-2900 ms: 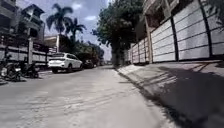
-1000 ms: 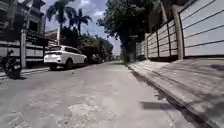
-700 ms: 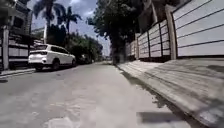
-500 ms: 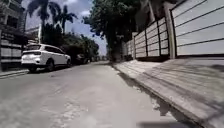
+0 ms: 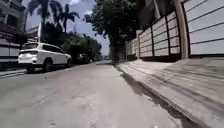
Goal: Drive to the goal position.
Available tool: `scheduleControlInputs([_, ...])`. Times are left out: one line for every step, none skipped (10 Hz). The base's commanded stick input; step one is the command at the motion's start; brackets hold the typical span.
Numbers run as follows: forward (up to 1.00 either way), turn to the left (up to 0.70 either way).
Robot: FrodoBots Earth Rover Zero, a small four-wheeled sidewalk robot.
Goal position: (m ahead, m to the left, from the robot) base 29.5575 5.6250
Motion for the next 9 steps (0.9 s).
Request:
scheduleControlInputs([1.00, 0.00])
scheduleControlInputs([1.00, 0.00])
scheduleControlInputs([1.00, 0.00])
scheduleControlInputs([1.00, 0.00])
scheduleControlInputs([1.00, 0.00])
scheduleControlInputs([1.00, 0.00])
scheduleControlInputs([1.00, 0.00])
scheduleControlInputs([1.00, 0.00])
scheduleControlInputs([1.00, 0.00])
